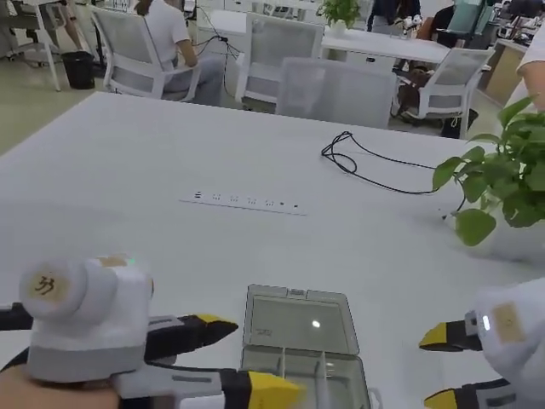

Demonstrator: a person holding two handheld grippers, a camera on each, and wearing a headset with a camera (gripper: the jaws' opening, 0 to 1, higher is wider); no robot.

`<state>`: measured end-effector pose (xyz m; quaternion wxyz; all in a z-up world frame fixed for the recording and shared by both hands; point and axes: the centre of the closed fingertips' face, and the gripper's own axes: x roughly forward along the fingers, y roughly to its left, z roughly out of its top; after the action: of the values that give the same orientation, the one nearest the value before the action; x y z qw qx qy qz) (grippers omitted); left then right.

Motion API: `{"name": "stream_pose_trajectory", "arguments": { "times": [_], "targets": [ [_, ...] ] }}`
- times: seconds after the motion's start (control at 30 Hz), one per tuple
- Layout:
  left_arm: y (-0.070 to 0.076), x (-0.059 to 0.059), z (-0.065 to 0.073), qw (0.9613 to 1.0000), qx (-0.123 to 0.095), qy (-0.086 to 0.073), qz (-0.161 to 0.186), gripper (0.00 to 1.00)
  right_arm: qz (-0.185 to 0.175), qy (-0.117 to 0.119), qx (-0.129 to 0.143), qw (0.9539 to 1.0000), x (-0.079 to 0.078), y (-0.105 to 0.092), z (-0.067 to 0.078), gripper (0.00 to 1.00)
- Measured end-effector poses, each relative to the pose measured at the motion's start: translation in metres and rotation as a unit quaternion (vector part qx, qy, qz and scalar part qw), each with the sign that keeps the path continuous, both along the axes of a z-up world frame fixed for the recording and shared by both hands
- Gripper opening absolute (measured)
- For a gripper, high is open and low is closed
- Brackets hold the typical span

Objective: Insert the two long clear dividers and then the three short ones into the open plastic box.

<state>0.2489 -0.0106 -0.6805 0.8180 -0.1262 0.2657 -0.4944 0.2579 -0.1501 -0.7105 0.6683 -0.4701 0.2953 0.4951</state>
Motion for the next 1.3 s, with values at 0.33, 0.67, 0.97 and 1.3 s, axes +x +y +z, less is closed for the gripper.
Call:
{"name": "stream_pose_trajectory", "arguments": {
  "times": [0.33, 0.67, 0.97, 1.3],
  "targets": [
    [-0.035, -0.006, 0.012, 0.9984, -0.034, 0.043, -0.012, 0.53, 0.01, -0.014, 0.027, 0.9995, -0.018, 0.038, 0.028, 0.33],
    [-0.055, -0.015, 0.013, 0.993, -0.071, 0.094, -0.001, 0.28, 0.024, -0.018, 0.04, 0.9988, -0.034, 0.062, 0.037, 0.33],
    [-0.067, -0.024, 0.014, 0.9883, -0.094, 0.12, -0.005, 0.14, 0.032, -0.022, 0.045, 0.9982, -0.041, 0.073, 0.043, 0.33],
    [-0.071, -0.029, 0.014, 0.9845, -0.107, 0.138, -0.013, 0.01, 0.035, -0.025, 0.042, 0.9982, -0.044, 0.075, 0.044, 0.33]
  ]
}}
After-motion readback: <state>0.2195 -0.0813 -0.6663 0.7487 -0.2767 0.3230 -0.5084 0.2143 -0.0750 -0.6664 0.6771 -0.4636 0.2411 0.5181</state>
